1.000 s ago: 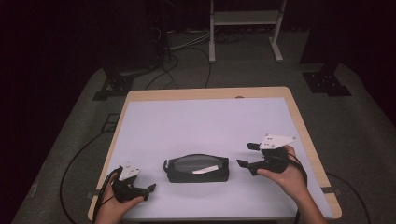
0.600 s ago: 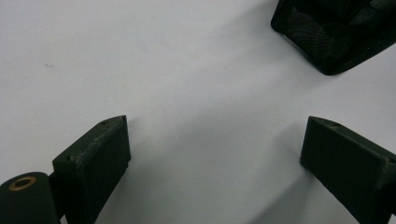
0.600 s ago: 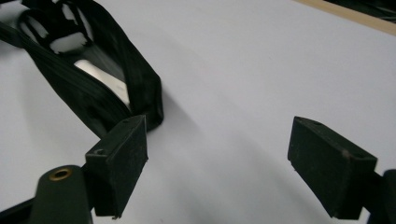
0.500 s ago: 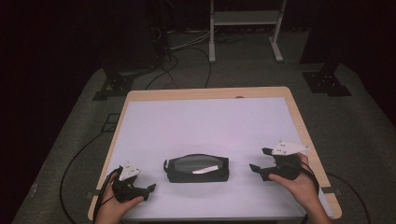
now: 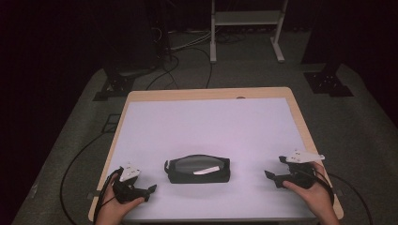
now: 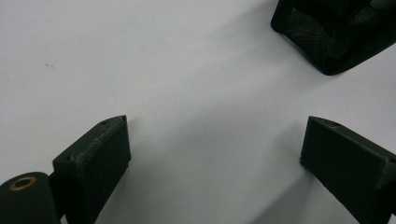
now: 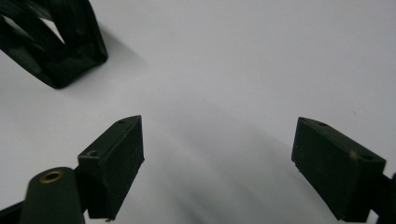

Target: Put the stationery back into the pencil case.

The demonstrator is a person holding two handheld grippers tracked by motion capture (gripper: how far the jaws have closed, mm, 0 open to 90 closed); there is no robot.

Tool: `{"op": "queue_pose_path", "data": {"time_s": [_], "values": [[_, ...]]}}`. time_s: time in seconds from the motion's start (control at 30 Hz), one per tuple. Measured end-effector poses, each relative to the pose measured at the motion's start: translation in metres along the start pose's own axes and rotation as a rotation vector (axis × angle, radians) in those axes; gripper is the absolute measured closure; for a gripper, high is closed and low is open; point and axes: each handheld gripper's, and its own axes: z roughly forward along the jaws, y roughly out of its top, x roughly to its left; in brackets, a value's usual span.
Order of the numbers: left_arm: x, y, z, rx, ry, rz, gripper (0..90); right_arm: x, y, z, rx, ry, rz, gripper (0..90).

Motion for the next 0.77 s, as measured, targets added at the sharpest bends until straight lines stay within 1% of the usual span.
{"op": "queue_pose_path", "data": {"time_s": [0.13,0.2,0.27,0.4,0.53,0.77], "values": [[0.000,0.000,0.000,0.000,0.001,0.001,7.5,-0.004,-0.010,-0.003,0.015,-0.027,0.017,16.2],[0.000,0.000,0.000,0.000,0.001,0.000,7.5,-0.005,-0.015,-0.003,0.029,-0.046,0.017,16.2],[0.000,0.000,0.000,0.000,0.001,0.001,7.5,-0.006,-0.020,-0.002,0.050,-0.070,0.013,16.2],[0.000,0.000,0.000,-0.001,0.001,0.001,7.5,-0.007,-0.028,0.002,0.086,-0.093,0.014,15.9],[0.000,0.000,0.000,-0.001,0.001,0.001,7.5,-0.009,-0.031,0.002,0.076,-0.085,0.032,15.5],[0.000,0.000,0.000,-0.001,0.002,0.002,7.5,-0.009,-0.031,0.002,0.078,-0.084,0.038,15.1]]}}
